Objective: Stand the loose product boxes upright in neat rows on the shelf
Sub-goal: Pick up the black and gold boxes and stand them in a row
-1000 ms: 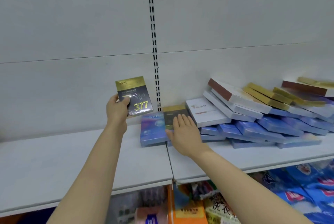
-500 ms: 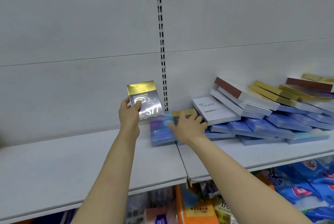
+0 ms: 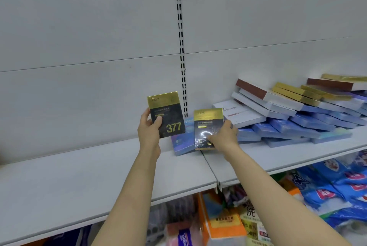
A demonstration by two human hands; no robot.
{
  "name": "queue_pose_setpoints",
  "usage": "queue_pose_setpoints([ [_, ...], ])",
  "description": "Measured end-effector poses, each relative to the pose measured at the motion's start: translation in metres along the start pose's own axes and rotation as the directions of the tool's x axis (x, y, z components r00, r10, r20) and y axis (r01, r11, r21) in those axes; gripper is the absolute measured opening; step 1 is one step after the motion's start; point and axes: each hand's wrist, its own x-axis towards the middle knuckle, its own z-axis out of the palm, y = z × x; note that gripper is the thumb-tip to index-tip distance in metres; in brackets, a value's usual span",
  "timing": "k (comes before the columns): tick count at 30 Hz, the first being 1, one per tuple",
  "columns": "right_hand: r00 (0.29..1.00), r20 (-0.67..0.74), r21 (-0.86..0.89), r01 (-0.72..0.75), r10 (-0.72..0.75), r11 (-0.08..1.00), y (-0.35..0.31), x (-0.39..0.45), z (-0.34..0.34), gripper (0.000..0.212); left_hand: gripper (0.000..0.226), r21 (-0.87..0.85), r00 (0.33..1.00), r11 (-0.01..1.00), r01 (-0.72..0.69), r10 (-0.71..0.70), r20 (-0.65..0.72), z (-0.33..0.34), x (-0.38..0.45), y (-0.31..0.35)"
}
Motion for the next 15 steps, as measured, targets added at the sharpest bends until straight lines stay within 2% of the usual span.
queue_pose_setpoints([
  [3,1.000,-0.005,0.352,0.012,-0.011,0.936,0.017,-0.009,-0.003,0.047,0.059,-0.043,0.999,0.999,-0.021,0.023,0.048,-0.008,-0.011,0.001],
  [6,0.998,0.026,0.599,0.029,-0.056,0.800,0.024,-0.026,-0.013,0.048,0.063,-0.084,0.996,0.994,-0.065,0.070,0.060,-0.019,-0.026,0.003],
  [9,0.990,0.012,0.681,0.096,-0.142,0.726,0.023,-0.046,-0.024,0.058,0.062,-0.095,0.993,0.991,-0.100,0.105,0.053,-0.027,-0.047,0.007],
  [15,0.968,0.030,0.703,0.156,-0.249,0.694,0.022,-0.102,-0.044,0.065,0.061,-0.077,0.993,0.991,-0.107,0.110,0.040,-0.044,-0.099,0.013],
])
